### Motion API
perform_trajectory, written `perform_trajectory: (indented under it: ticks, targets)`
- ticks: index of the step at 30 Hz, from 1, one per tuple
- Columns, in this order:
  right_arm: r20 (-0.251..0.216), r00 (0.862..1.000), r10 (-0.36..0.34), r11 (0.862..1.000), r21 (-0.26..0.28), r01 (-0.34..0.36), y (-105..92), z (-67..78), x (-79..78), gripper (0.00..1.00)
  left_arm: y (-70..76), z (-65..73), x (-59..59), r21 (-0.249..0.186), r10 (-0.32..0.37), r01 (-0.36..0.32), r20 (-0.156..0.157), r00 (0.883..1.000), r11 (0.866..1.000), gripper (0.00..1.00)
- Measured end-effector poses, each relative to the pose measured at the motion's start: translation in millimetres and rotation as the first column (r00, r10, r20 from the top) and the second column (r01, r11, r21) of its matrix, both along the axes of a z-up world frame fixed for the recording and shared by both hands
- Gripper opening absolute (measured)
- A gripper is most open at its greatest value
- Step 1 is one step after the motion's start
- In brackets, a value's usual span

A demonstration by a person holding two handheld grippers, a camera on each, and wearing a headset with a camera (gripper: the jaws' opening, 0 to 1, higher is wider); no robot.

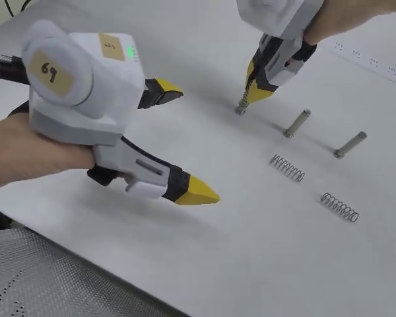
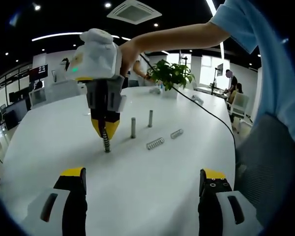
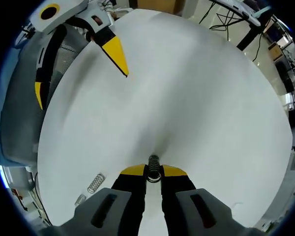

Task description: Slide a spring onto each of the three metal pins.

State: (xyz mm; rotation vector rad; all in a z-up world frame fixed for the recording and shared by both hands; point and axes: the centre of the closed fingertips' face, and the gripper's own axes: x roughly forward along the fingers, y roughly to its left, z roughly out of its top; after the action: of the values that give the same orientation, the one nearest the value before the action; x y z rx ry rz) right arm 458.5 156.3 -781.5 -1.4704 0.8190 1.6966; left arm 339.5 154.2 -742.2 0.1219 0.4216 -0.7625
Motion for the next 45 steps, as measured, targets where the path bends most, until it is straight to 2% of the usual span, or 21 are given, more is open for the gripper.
perform_trajectory:
  ticks: [8,13,19,24,25,27,29,31,33,37,41,45]
  targets:
    - [0.0,1.0,-0.003,1.0,-0.006,0.003,1.9,-7.2,1.5,0.08,1.6,-0.3,0.5,-0.003,0.005,-0.005,-0.001,1.0,1.0,0.93]
    - [-0.001,1.0,-0.004,1.0,-0.011,0.004,-1.1,-8.7,-4.0,0.08,2.2,-1.4,0.7,0.0,0.005,-0.005,-0.002,1.0,1.0,0.92]
    - [0.001,1.0,-0.001,1.0,-0.009,0.001,-1.9,-7.1,-7.5,0.08,1.8,-1.9,0.9,0.0,0.002,-0.002,-0.003,1.0,1.0,0.92]
    - [-0.017,1.0,0.001,1.0,0.002,-0.001,-1.7,-5.9,-12.0,0.1,2.0,-3.2,0.8,0.004,0.001,-0.001,-0.005,1.0,1.0,0.92]
    - [-0.022,1.0,-0.007,1.0,0.002,0.007,-2.9,-5.3,-14.2,0.12,2.1,-3.3,0.9,0.004,0.003,-0.003,-0.006,1.0,1.0,0.92]
    - [-0.027,1.0,-0.008,1.0,0.027,0.009,0.5,-5.8,-14.0,0.25,2.0,-3.6,0.9,0.004,0.002,-0.002,-0.006,1.0,1.0,0.91]
    - [-0.023,1.0,-0.007,1.0,0.027,0.008,-0.5,-5.8,-13.7,0.31,1.3,-2.8,1.1,-0.002,0.003,-0.003,-0.006,1.0,1.0,0.92]
    - [-0.02,1.0,-0.007,0.999,0.053,0.009,2.4,-6.9,-10.4,0.38,1.1,-2.3,1.4,-0.004,0.004,-0.004,-0.005,1.0,1.0,0.91]
    - [-0.022,0.999,-0.027,0.997,0.068,0.029,4.4,-7.8,-10.0,0.51,1.2,-2.6,1.5,-0.004,0.005,-0.005,-0.006,1.0,1.0,0.91]
    - [-0.026,0.999,-0.036,0.995,0.096,0.039,4.2,-8.0,-9.8,0.6,0.3,-2.0,1.6,-0.009,0.005,-0.005,-0.005,1.0,1.0,0.91]
    - [-0.035,0.998,-0.054,0.99,0.129,0.058,0.9,-7.0,-11.3,0.74,0.5,-1.3,2.0,-0.013,0.01,-0.01,-0.004,1.0,1.0,0.91]
    - [-0.058,0.994,-0.088,0.978,0.185,0.097,1.6,-3.2,-15.0,0.87,1.2,2.1,3.0,-0.035,0.02,-0.02,-0.002,1.0,0.999,0.91]
